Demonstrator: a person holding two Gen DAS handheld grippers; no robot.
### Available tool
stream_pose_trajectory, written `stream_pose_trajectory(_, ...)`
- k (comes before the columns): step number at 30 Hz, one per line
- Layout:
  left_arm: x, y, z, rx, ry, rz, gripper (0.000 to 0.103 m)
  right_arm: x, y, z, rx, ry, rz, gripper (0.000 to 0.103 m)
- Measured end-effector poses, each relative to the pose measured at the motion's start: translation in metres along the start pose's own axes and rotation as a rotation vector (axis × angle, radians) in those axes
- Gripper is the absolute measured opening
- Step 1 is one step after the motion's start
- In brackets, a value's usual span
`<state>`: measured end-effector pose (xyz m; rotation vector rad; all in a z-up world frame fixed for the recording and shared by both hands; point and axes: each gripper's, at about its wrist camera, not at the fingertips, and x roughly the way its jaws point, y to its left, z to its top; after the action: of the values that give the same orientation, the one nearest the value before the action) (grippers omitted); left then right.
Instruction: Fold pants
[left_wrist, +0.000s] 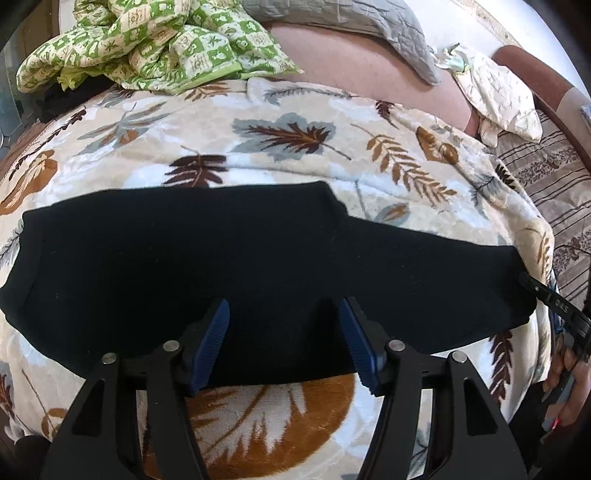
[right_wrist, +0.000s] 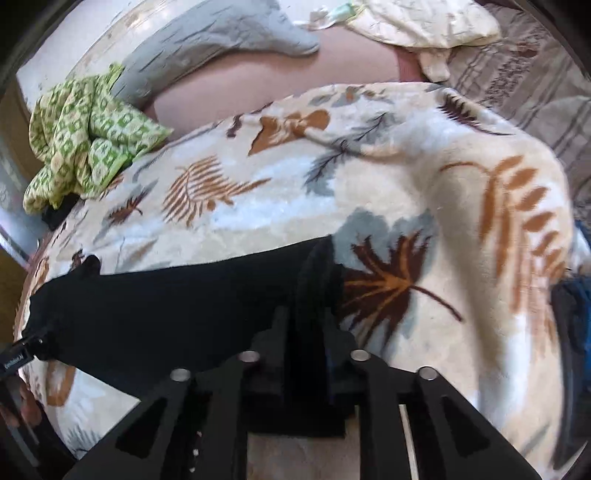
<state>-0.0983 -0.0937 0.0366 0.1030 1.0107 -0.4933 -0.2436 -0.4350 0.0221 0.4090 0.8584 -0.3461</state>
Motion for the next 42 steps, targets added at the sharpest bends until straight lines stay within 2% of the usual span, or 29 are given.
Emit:
stream_pose_trajectory(2,-0.005,-0.007,0.003,0.015,-0.024,0.011,0.061,-0.015,0.003,-0.003,0.004,-0.024,-0.004,0.029)
stream_pose_trajectory(6,-0.008,-0.020,0.004,0.032,-0.047,0.013,0.061,-0.036,0.021,-0.011,0.006,-0.064,0.123,0.042)
stream_pose_trajectory(11,-0.004,-0.038,0.001,0.044,-0.056,0.012,0.061,-0.030,0.058,-0.021,-0.058,-0.034,0.196,0.042)
stream_pose_trajectory(16,0.000,-0.053,-0.001,0.053,-0.056,0.000,0.061,-0.019,0.082,-0.032,-0.128,-0.002,0.173,0.042)
stream_pose_trajectory(19,0.005,-0.060,-0.004,0.066,-0.046,-0.006,0.061,-0.010,0.085,-0.044,-0.161,0.038,0.118,0.042)
stream_pose_trajectory(25,0.013,-0.068,-0.008,0.071,-0.028,-0.006,0.061,-0.021,0.070,-0.053,-0.133,0.036,0.135,0.042)
stream_pose_trajectory(26,0.012,-0.069,-0.008,0.071,-0.028,-0.011,0.061,-0.025,0.067,-0.052,-0.119,0.032,0.140,0.044)
stream_pose_trajectory(28,0.010,-0.073,-0.005,0.070,-0.028,-0.031,0.062,-0.035,0.056,-0.050,-0.078,0.019,0.148,0.053)
stream_pose_trajectory(29,0.009,-0.077,-0.004,0.072,-0.030,-0.044,0.065,-0.038,0.052,-0.050,-0.065,0.013,0.143,0.058)
stream_pose_trajectory(31,0.007,-0.084,-0.002,0.077,-0.041,-0.072,0.073,-0.048,0.039,-0.052,-0.030,0.001,0.119,0.060)
stream_pose_trajectory(36,0.014,-0.104,0.001,0.103,-0.012,-0.124,0.074,-0.055,0.002,-0.058,0.080,-0.007,0.074,0.063)
stream_pose_trajectory(42,0.023,-0.128,0.007,0.171,0.009,-0.132,0.074,-0.041,-0.024,-0.064,0.210,0.012,0.144,0.063)
